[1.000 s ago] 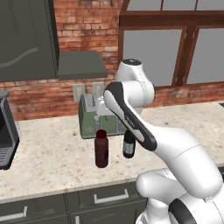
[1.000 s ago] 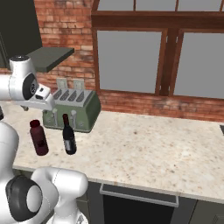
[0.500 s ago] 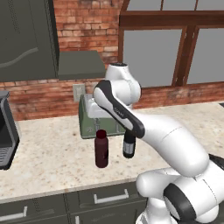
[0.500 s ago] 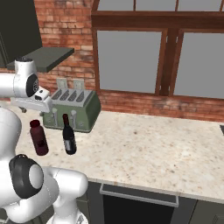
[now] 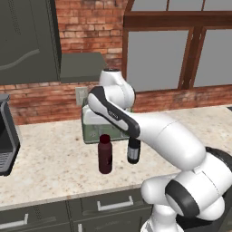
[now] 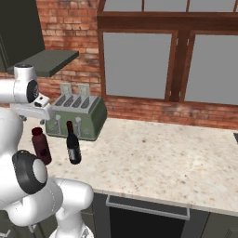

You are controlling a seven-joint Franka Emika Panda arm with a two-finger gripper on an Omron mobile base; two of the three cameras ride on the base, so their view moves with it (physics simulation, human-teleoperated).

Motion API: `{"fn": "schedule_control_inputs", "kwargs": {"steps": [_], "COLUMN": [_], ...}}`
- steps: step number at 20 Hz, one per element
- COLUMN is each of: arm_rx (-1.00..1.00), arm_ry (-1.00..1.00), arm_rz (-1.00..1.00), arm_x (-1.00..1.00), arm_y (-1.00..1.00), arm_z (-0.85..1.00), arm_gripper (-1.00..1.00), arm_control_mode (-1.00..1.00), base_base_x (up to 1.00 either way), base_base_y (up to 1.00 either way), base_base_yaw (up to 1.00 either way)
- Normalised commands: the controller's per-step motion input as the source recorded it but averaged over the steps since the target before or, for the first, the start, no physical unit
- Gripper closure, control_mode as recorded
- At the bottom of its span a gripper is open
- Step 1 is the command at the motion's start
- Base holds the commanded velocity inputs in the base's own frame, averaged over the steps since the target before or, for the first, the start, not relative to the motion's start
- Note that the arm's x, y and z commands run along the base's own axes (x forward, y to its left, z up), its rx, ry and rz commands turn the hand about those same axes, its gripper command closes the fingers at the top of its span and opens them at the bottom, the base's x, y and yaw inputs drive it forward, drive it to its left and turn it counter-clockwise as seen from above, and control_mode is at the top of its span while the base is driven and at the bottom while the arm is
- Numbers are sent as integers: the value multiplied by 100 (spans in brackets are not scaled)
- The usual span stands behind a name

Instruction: There is a wine glass and glass cup on the dining counter. Place the wine bottle next to the wine glass and the juice bottle next to the glass cup.

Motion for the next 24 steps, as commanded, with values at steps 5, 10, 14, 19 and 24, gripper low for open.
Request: {"fn": "schedule_control_inputs", "kwargs": {"steps": [5,10,14,19,24], "arm_rx": [-2,0,0,0,-3], "arm_ry": [1,5,5,8,9], "arm_rz": [0,-2,-2,-3,-4], "arm_x": [2,0,0,0,2], "arm_y": [1,-1,0,1,2], "arm_z": [-24,-20,-19,-18,-18], "arm_gripper": [-100,-100,-100,-100,-100], "arm_control_mode": [-100,-100,-100,-100,-100], "base_base_x": [0,0,0,0,0], "base_base_y": [0,0,0,0,0], "base_base_yaw": [0,0,0,0,0]}}
